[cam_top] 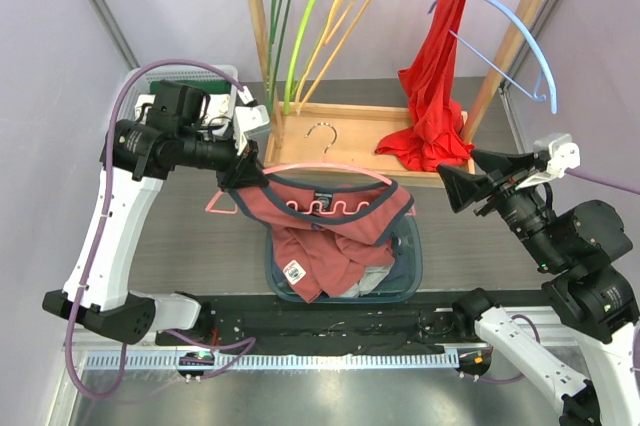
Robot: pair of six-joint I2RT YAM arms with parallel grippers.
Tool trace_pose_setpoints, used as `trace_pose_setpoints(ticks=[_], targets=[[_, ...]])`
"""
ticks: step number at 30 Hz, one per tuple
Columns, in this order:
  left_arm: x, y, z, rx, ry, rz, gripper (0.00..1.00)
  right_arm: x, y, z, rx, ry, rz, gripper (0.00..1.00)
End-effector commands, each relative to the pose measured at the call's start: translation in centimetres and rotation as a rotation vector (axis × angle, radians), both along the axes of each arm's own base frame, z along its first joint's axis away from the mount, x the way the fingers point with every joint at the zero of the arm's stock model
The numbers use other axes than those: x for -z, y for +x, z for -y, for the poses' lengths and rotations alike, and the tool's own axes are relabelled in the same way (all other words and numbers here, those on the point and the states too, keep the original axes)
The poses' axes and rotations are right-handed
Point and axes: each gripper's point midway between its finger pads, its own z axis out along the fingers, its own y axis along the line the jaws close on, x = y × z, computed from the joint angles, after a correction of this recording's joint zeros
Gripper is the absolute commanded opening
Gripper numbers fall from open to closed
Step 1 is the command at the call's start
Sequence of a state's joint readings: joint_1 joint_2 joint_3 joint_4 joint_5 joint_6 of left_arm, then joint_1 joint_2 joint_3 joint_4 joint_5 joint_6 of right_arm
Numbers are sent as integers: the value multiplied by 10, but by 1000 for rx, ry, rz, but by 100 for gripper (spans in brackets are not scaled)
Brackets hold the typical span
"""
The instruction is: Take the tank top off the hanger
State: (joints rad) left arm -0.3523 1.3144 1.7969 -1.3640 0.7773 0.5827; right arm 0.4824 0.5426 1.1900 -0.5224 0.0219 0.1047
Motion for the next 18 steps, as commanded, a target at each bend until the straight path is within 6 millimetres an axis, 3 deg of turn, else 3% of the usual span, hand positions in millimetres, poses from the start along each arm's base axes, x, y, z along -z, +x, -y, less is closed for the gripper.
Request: trace_pose_setpoints(ticks=[1, 4, 8, 14, 18], targets=[[-31, 0, 1, -91, -73, 23, 0, 0, -8, -15, -89, 64, -20, 76], [-46, 16, 4, -185, -122, 20, 0, 16, -2, -28, -131, 105, -74, 76], [-52, 29, 1, -279, -141, 31, 0, 16, 5, -33, -137, 162, -59, 78], [-36, 28, -5, -313, -110, 12, 0, 5, 12, -31, -113, 216, -17, 79], [-27, 25, -8, -314, -91, 13, 0, 12, 21, -34, -98, 261, -39, 77]])
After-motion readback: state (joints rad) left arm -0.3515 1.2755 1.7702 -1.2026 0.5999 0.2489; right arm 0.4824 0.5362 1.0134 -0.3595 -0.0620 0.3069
